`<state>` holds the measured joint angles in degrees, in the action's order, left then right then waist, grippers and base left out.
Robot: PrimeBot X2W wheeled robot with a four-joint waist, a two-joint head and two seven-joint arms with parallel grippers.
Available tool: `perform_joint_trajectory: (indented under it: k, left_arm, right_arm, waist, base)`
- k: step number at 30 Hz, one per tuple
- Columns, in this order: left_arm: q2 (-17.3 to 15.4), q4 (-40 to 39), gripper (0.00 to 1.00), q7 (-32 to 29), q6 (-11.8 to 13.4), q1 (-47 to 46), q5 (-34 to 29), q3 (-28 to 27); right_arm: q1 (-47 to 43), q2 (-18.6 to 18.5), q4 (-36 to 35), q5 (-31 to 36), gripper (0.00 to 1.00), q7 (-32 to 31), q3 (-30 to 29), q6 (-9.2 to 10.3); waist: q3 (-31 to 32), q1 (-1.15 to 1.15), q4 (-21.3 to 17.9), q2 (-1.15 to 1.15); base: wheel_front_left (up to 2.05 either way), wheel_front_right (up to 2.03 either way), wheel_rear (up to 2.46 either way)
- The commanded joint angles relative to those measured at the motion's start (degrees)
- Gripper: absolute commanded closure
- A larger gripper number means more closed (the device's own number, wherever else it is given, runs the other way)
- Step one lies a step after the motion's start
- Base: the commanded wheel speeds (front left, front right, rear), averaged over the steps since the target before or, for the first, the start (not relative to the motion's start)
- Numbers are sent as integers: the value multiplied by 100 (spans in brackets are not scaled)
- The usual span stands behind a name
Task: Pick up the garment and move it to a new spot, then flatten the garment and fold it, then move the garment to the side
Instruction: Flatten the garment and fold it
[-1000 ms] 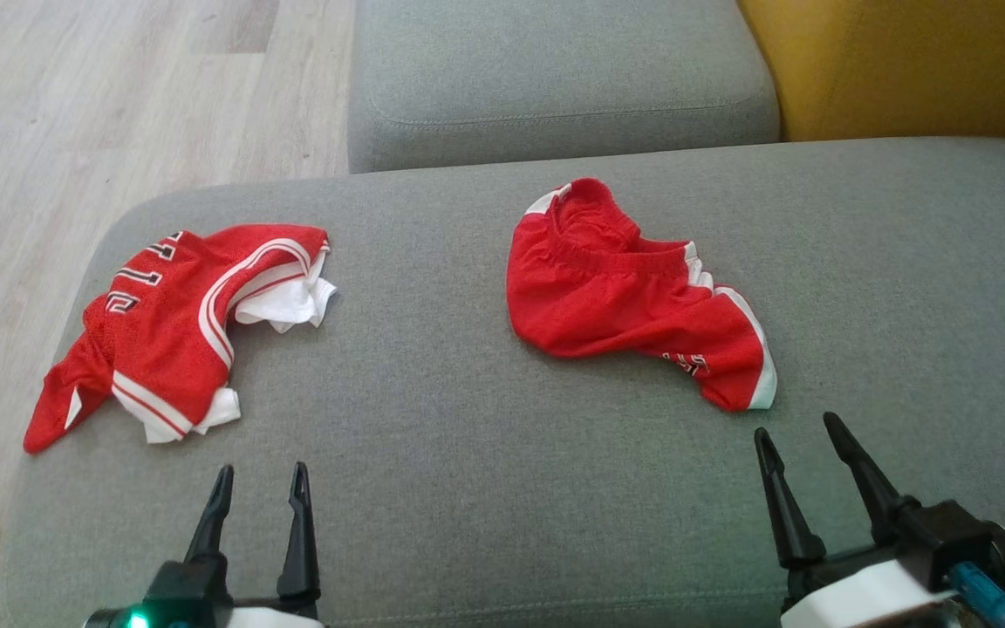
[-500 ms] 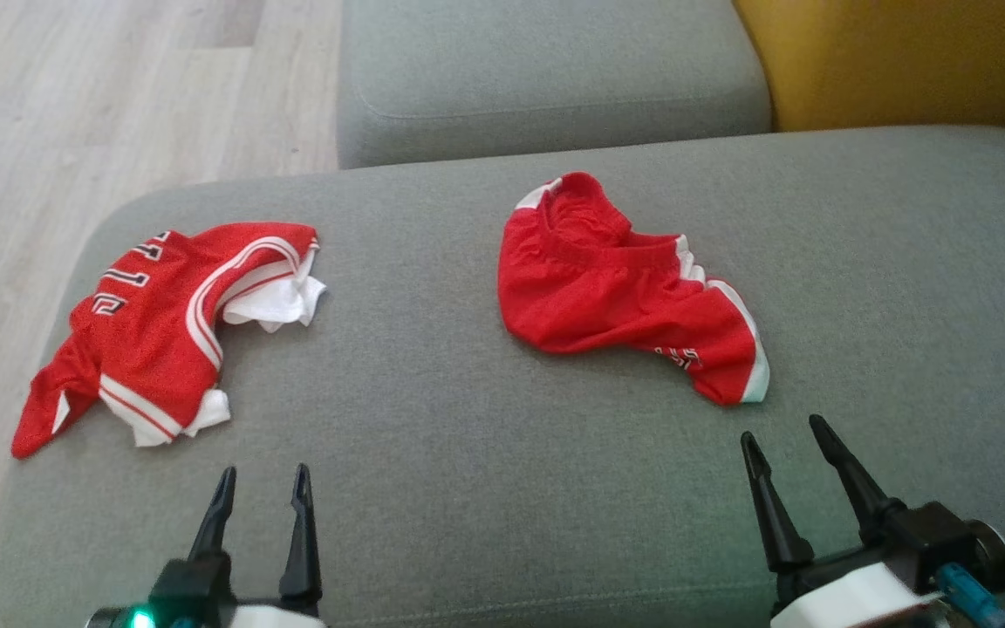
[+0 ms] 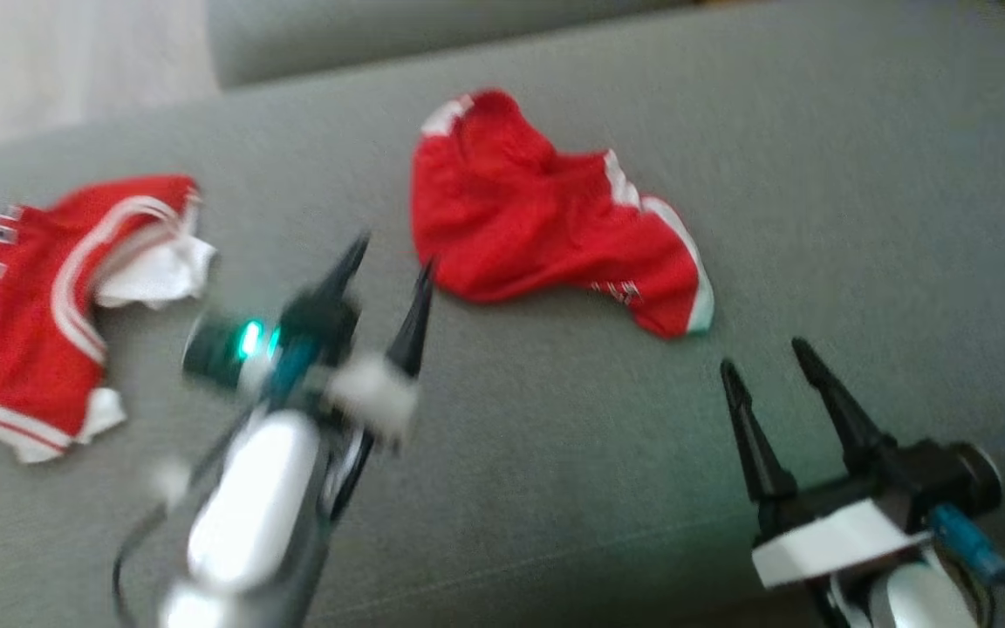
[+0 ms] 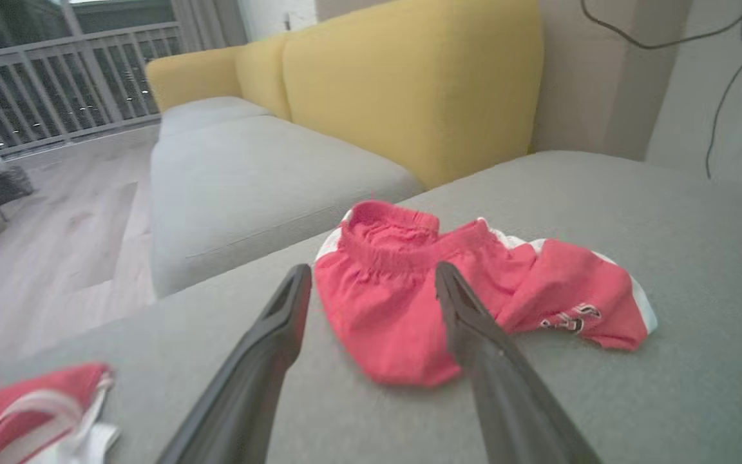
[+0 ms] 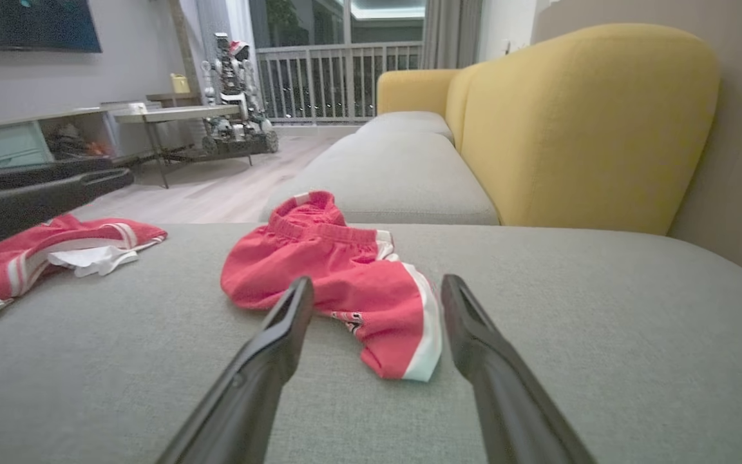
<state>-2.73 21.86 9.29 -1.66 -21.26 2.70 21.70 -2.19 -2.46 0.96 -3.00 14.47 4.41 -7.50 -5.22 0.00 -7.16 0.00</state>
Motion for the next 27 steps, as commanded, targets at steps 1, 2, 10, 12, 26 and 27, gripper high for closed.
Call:
perform_joint_trajectory:
  k: [1,2,10,12,26,27]
  left_arm:
    - [-15,-36,0,-99,-69,-642,24,-47]
    - [-15,104,0,-215,-119,-945,48,62]
    - [-15,1201,0,-1186,-473,-2999,678,1164]
    - [-15,1495,0,-1357,-490,-3367,852,1392]
    - [-15,2777,0,-2135,-399,-4567,1609,2623]
    - [-15,2799,0,-2160,-420,-4594,1687,2704]
  right_arm:
    - [305,-42,-231,-34,0,52,161,1]
    - [373,-42,-244,-63,0,52,186,1]
    - [801,-42,-311,-246,0,52,327,1]
    - [861,-42,-322,-268,0,52,335,1]
    - [967,-42,-361,-359,0,52,328,1]
    - [967,-42,-360,-365,0,52,325,1]
  waist:
    - [-571,0,-399,0]
    - [-710,0,-466,0]
    - [-1510,0,-838,0]
    - [-1625,0,-905,0]
    - [-1929,0,-1103,0]
    - [-1932,0,-1099,0]
  base:
    - [0,0,0]
    - [0,0,0]
    - [0,0,0]
    - [0,0,0]
    - [0,0,0]
    - [0,0,0]
